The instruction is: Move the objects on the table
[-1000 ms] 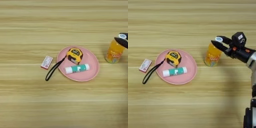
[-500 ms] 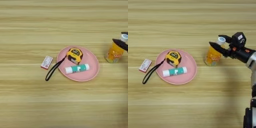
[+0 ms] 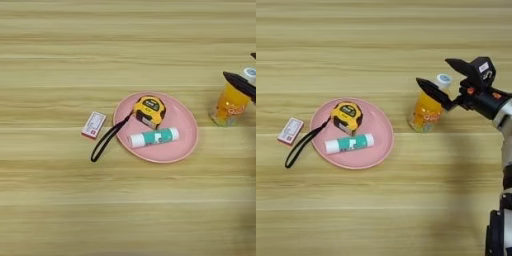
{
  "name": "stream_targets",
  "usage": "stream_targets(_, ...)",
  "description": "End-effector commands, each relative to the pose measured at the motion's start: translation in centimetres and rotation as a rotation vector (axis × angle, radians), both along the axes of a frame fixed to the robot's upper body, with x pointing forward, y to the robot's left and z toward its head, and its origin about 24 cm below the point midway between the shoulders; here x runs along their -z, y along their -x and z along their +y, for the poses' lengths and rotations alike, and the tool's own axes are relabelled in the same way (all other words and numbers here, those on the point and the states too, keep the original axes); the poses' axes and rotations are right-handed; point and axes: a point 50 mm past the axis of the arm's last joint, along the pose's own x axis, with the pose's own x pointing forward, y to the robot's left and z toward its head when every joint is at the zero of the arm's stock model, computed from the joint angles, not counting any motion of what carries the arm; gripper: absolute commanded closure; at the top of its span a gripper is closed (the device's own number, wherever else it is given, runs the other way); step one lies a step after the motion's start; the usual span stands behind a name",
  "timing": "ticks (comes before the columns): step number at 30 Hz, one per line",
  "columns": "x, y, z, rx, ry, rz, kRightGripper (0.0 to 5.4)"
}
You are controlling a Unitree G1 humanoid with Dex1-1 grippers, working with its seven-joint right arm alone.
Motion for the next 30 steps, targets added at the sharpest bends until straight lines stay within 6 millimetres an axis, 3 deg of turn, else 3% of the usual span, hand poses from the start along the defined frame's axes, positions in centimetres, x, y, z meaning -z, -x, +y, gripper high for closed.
stream_targets(1,-5.4,-0.9,-0.3,0.033,0.039,-0.207,0.05)
stream_targets(9,-8.3,-0.6,1.3,-0.045,0.058,-0.317,0.05)
stream_targets(17,-10.6,0.8,4.9,-0.216,0.096,-0.383,0.05)
stream_targets(25,-11.0,2.4,9.2,-0.431,0.175,-0.348,0.05)
stream_targets(30,-9.5,2.6,11.4,-0.568,0.229,-0.237,0.05)
